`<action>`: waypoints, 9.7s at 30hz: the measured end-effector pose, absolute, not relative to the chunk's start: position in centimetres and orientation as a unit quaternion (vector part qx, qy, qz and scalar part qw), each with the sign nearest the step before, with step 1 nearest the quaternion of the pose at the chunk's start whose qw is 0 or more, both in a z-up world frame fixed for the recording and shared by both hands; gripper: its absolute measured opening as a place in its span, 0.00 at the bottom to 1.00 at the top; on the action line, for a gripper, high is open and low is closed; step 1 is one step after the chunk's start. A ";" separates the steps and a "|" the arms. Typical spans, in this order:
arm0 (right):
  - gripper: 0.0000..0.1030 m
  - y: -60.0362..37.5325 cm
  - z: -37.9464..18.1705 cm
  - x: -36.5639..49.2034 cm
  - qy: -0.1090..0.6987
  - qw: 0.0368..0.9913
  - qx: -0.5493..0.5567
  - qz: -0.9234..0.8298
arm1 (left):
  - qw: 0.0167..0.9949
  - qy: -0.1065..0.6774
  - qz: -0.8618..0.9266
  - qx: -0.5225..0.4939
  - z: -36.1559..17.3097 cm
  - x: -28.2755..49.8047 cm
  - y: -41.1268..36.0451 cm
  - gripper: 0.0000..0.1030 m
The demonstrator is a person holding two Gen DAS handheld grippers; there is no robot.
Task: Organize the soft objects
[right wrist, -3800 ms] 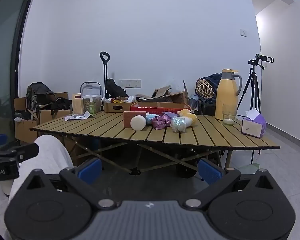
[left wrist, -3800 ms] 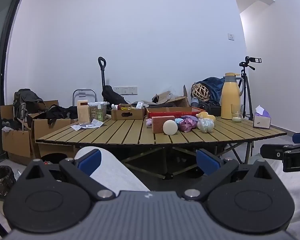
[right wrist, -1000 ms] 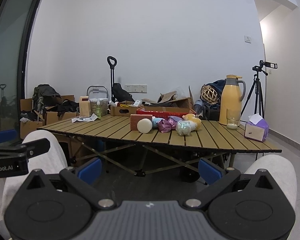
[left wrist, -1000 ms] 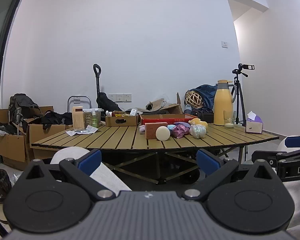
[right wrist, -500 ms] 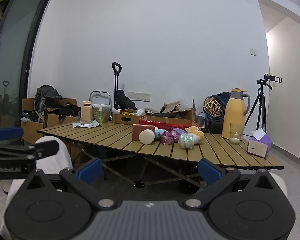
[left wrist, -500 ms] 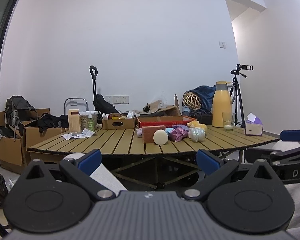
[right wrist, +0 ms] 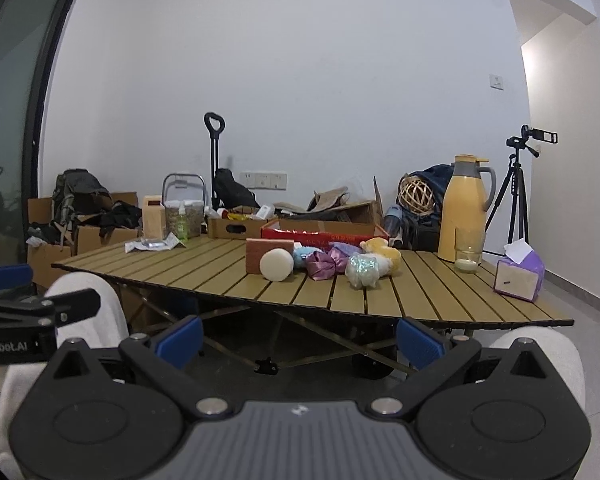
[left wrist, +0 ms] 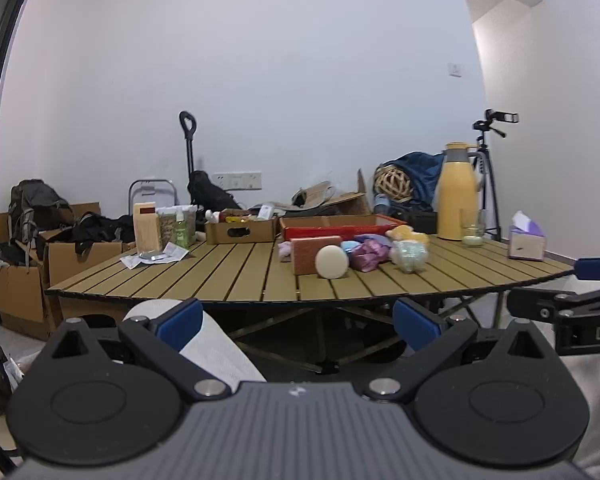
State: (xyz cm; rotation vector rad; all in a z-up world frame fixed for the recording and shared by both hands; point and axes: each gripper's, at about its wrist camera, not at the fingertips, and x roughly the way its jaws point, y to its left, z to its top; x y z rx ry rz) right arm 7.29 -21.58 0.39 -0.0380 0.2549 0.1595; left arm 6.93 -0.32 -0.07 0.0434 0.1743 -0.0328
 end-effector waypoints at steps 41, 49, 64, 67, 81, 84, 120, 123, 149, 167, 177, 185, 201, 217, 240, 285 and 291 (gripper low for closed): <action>0.33 -18.7 -2.4 58.3 0.333 0.892 0.190 0.240 | 0.910 0.305 -0.143 -0.241 -1.7 55.0 5.8 0.46; 0.31 -19.3 4.5 58.4 0.269 0.910 0.183 0.258 | 0.929 0.239 -0.163 -0.230 5.9 55.2 5.4 0.45; 0.32 -19.1 2.8 85.0 0.286 0.916 0.126 0.252 | 0.941 0.261 -0.126 -0.175 5.3 80.9 2.8 0.44; 0.30 -17.7 -1.7 88.0 0.339 0.905 0.071 0.246 | 0.939 0.320 -0.091 -0.093 1.6 83.0 1.6 0.39; 0.37 -17.6 -1.6 88.1 0.389 0.887 0.087 0.232 | 0.942 0.319 -0.098 -0.034 2.2 81.4 0.5 0.55; 0.39 -19.3 1.8 85.8 0.355 0.903 0.095 0.223 | 0.949 0.298 -0.098 -0.034 5.0 79.2 1.2 0.55; 0.95 -28.5 0.9 28.7 0.201 0.974 0.030 0.104 | 0.983 0.160 -0.088 0.011 5.4 27.1 0.4 1.00; 0.95 -28.3 0.7 29.3 0.195 0.974 0.047 0.105 | 0.982 0.171 -0.082 0.002 5.0 28.5 0.0 1.00; 0.57 -27.2 -5.6 50.0 0.275 0.958 0.028 0.069 | 0.964 0.261 -0.041 0.032 -2.0 56.3 -0.3 0.74; 0.39 -27.2 -7.8 53.1 0.258 0.962 0.047 0.073 | 0.948 0.296 -0.100 -0.052 -4.1 60.7 1.3 0.13; 0.37 -27.0 -6.2 49.0 0.239 0.967 0.041 0.074 | 0.969 0.203 -0.132 -0.041 0.9 52.8 1.1 0.13; 0.37 -27.7 -2.8 45.8 0.216 0.967 0.077 0.113 | 0.969 0.191 -0.139 -0.070 4.1 50.5 1.7 0.13; 0.37 -29.8 4.4 77.6 0.285 0.937 0.105 0.170 | 0.944 0.285 -0.157 -0.047 6.4 78.6 -5.7 0.13; 0.70 -28.1 -3.2 88.4 0.347 0.936 0.056 0.021 | 0.923 0.326 -0.203 -0.020 0.5 87.2 -7.8 0.53; 0.96 -29.1 14.4 60.9 0.206 0.970 0.005 0.126 | 0.971 0.158 -0.180 -0.002 16.8 58.3 -0.3 0.94; 0.70 -38.2 -2.7 57.8 0.264 0.951 0.108 0.120 | 0.922 0.319 -0.184 -0.117 -2.8 56.1 -17.7 0.64; 0.62 -37.2 -5.7 61.9 0.290 0.939 0.125 0.135 | 0.928 0.315 -0.175 -0.098 -4.9 58.0 -18.5 0.71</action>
